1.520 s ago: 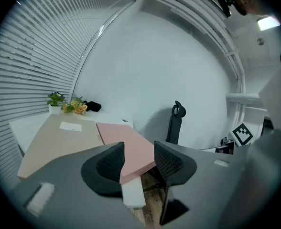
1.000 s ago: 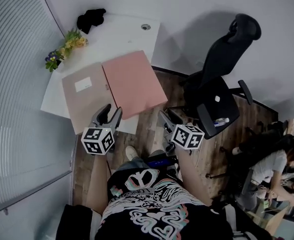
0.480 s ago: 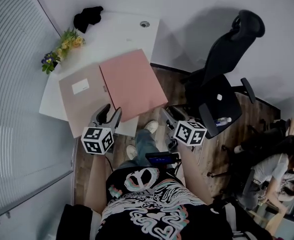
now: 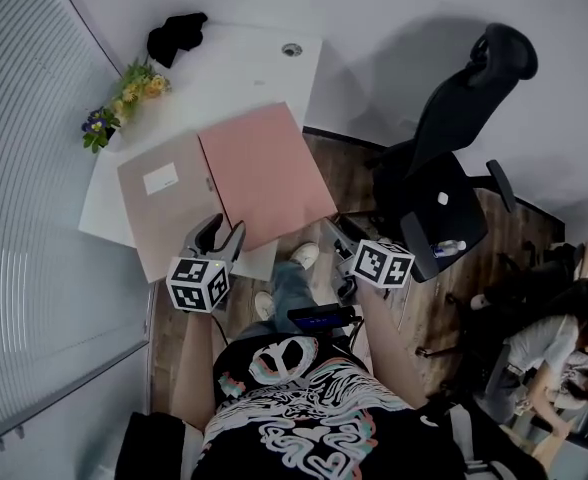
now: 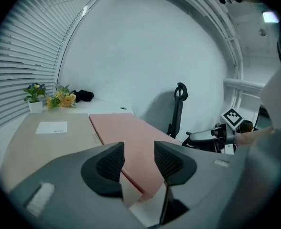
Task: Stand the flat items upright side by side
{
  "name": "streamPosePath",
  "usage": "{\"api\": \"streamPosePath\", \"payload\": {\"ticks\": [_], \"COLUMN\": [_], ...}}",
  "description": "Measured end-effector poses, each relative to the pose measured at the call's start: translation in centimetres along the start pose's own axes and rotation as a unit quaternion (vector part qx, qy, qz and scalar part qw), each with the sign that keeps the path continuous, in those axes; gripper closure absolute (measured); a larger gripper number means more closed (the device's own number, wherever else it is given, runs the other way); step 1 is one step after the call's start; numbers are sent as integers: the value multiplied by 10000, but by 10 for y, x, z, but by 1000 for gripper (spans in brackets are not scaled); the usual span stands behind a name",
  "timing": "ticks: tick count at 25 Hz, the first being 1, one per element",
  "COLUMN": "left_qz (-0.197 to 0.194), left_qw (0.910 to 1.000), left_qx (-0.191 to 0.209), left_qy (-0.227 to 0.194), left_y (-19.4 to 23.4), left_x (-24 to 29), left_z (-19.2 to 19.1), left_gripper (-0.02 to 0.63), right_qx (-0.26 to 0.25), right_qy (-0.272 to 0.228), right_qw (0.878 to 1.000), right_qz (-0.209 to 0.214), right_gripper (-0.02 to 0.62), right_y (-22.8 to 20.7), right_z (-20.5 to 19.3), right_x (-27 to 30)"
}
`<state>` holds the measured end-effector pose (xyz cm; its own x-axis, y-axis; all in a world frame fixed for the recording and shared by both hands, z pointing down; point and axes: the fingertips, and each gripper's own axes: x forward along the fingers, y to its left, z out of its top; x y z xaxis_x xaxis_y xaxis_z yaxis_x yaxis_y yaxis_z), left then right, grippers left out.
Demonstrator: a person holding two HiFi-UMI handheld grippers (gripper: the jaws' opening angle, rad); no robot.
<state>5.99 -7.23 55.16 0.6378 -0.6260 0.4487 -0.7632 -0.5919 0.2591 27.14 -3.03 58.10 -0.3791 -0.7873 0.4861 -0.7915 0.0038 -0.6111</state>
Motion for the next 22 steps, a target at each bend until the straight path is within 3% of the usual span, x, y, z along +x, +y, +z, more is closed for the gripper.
{"api": "streamPosePath", "payload": {"ticks": [12,17,22], "left_qz": [-148,-168,-192], "left_qw": [9975,9954,9914], "left_qx": [430,607,833], "left_qy": [538,724,991], "left_y": [0,0,-4], "left_x": [22,29,36], "left_z": [-15,-21,-28], "left_gripper": [410,410,410], "right_qx": [289,735,1377], "right_qy": [363,383,223], "right_qw": [9989,9964,9894], "right_qz": [45,172,411], "right_gripper": [353,314,314], "right_y": [-21,-29,-37], "right_z": [-13,-17,-14], "right_x": [26,31,36]}}
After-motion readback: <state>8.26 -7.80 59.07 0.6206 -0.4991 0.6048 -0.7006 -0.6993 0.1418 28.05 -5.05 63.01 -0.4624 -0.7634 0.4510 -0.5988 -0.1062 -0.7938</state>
